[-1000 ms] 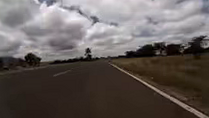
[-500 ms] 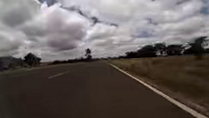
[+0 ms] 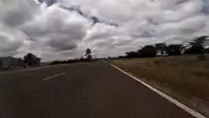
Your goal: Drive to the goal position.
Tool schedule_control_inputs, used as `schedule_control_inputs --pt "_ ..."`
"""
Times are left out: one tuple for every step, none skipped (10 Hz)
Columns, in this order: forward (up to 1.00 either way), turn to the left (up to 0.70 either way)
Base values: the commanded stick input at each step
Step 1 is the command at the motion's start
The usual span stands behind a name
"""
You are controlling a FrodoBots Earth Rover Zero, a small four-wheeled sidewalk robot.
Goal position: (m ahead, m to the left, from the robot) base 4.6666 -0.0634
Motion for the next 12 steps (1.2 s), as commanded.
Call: schedule_control_inputs --pt "0.68 -0.1" --pt "0.68 0.0" --pt "0.68 0.0" --pt "0.68 0.0" --pt "0.68 0.0" --pt "0.68 0.0" --pt "0.68 0.0" --pt "0.68 0.0" --pt "0.68 0.0" --pt "0.68 0.0" --pt "0.68 0.0" --pt "0.68 0.0"
